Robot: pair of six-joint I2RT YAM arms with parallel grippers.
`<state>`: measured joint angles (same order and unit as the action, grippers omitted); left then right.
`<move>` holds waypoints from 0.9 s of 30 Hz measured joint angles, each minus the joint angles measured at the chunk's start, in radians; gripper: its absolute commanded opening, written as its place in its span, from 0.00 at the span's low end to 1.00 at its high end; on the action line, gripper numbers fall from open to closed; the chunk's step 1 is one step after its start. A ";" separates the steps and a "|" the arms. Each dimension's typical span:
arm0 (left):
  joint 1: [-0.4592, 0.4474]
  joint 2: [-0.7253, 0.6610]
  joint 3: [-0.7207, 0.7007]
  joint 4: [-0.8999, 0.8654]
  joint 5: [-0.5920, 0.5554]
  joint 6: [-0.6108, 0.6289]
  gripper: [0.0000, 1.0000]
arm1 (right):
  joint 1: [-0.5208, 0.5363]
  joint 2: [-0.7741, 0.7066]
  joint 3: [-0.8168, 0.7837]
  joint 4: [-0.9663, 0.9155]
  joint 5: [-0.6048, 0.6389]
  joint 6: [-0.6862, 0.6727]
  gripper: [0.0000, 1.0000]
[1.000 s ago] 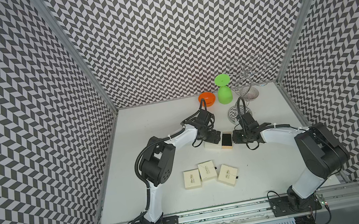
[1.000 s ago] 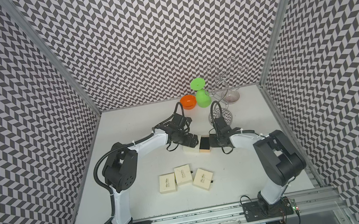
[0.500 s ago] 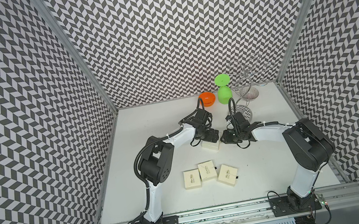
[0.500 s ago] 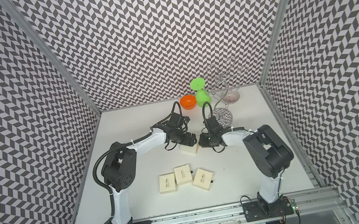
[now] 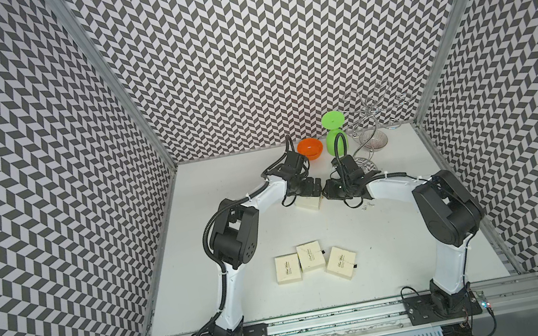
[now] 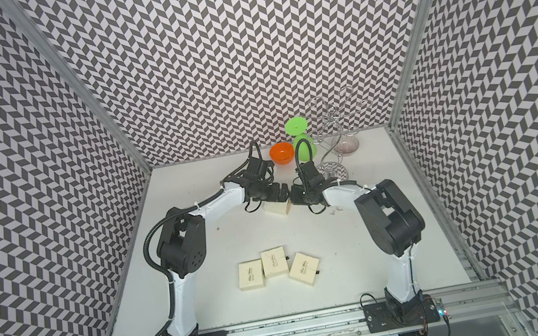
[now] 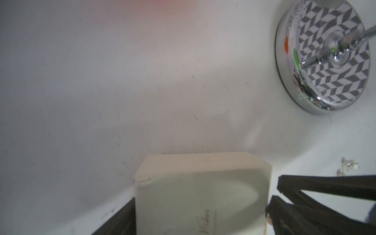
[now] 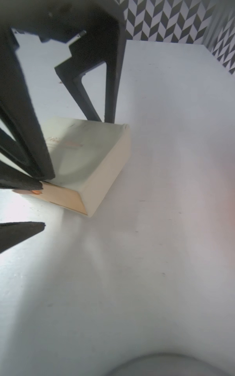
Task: Take out the earrings from the drawer-style jewelry box
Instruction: Close the drawer of the jewelry box, then move the jewelry box to the center of the board.
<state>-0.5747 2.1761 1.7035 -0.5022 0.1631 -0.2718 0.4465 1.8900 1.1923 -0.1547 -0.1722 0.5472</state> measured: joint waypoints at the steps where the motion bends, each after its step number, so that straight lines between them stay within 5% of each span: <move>1: 0.000 -0.002 0.000 0.004 -0.005 -0.002 1.00 | 0.000 -0.002 0.005 0.001 0.016 0.000 0.31; 12: -0.048 -0.260 -0.259 0.039 -0.138 0.035 0.99 | 0.011 -0.270 -0.220 -0.007 0.129 -0.055 0.31; 22: -0.274 -0.393 -0.433 0.036 -0.039 0.193 1.00 | 0.068 -0.493 -0.288 -0.373 -0.005 -0.094 0.33; 27: -0.294 -0.388 -0.433 0.028 -0.004 0.219 0.99 | 0.101 -0.623 -0.361 -0.522 -0.122 -0.115 0.36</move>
<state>-0.8692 1.7878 1.2701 -0.4744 0.1593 -0.0532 0.5476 1.2675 0.8314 -0.6765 -0.2947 0.4324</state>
